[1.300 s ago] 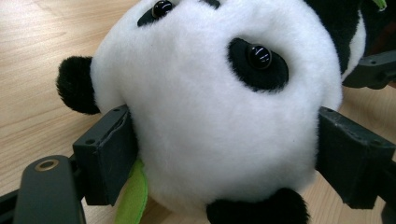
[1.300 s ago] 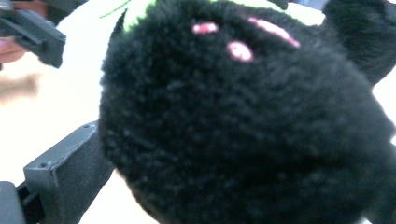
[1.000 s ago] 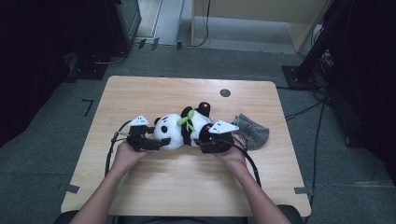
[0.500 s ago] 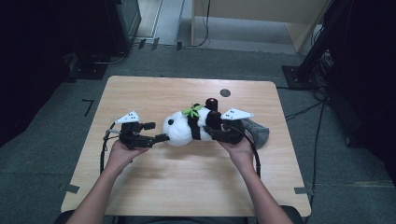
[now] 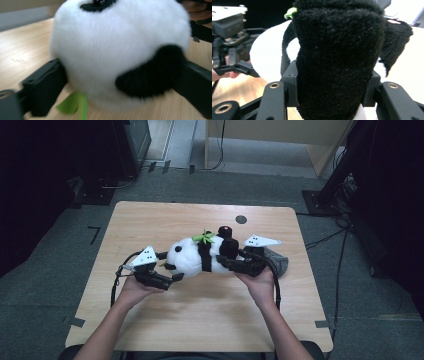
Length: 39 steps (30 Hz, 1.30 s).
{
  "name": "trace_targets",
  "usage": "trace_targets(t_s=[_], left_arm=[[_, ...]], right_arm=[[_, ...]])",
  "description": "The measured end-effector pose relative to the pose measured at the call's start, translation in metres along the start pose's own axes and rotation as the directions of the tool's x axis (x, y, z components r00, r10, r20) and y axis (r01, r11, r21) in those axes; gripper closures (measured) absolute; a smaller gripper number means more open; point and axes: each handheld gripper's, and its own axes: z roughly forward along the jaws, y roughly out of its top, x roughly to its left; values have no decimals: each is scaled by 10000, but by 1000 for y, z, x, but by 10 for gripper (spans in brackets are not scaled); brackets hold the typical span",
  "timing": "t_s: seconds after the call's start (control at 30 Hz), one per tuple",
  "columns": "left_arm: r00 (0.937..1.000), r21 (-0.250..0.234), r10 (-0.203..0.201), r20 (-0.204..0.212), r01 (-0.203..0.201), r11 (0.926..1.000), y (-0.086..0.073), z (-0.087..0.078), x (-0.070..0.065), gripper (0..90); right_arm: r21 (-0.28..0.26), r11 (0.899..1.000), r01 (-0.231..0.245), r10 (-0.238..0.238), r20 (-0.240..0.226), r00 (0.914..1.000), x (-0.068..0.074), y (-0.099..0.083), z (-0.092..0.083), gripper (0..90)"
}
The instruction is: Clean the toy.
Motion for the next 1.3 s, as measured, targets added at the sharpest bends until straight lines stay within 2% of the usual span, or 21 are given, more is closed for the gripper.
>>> trace_targets(t_s=[0.07, 0.2, 0.33, 0.47, 0.6, 0.67, 0.7, 0.77, 0.83, 0.93, 1.03, 1.1, 1.17, 1.3], left_arm=[[9997, 36, 121, -227, -120, 9999, 0, 2, -1, 0], [9998, -450, 60, -178, -68, 9990, -1, 3, 3, 0], [9984, -413, 46, -571, -69, 9991, -2, 3, 3, 62], [9969, -68, -470, -632, 467, 9989, -2, 8, 6, 107], [9964, 570, -607, -598, 641, 9963, -3, 11, 5, 209], [9956, 655, -623, -698, 669, 9956, -2, 11, 5, 258], [9950, 668, -732, -687, 778, 9947, -1, 10, 5, 280], [9948, 687, -704, -739, 755, 9948, 1, 8, 5, 338], [9945, 749, -790, -695, 841, 9936, 4, 5, 5, 395], [9922, 917, -1152, -483, 1192, 9886, 8, 2, 6, 430], [9895, 1061, -1398, -360, 1429, 9840, 10, 0, 9, 458], [9851, 999, -1690, -309, 1713, 9801, 12, -5, 12, 470], [9839, 822, -1752, -339, 1775, 9807, 14, -13, 16, 480], [9749, 248, -2212, -234, 2218, 9748, 17, -28, 23, 485]], right_arm=[[144, 9999, -88, 90, -162, 9998, 3, -1, 3, 478], [131, 9994, -322, 324, -228, 9992, 6, -1, 4, 484], [257, 9992, -292, 296, -182, 9994, 8, -2, 7, 483], [406, 9991, -76, 75, 40, 10000, 9, -3, 10, 476], [678, 9976, 101, -117, 222, 9997, 7, -5, 12, 456], [745, 9969, 243, -266, 297, 9992, 7, -7, 13, 439], [733, 9969, 280, -302, 296, 9991, 7, -7, 13, 429], [681, 9973, 268, -287, 275, 9992, 5, -8, 14, 403], [614, 9977, 303, -318, 230, 9992, 3, -8, 14, 339], [393, 9973, 619, -627, 196, 9978, -2, -11, 14, 229], [716, 9956, 597, -576, -302, 9979, -7, -14, 15, 157], [680, 9959, 597, -550, -691, 9961, -10, -16, 16, 129], [509, 9965, 661, -602, -1111, 9920, -13, -19, 15, 116], [154, 9938, 1105, -1081, -1126, 9877, -16, -23, 10, 82]])
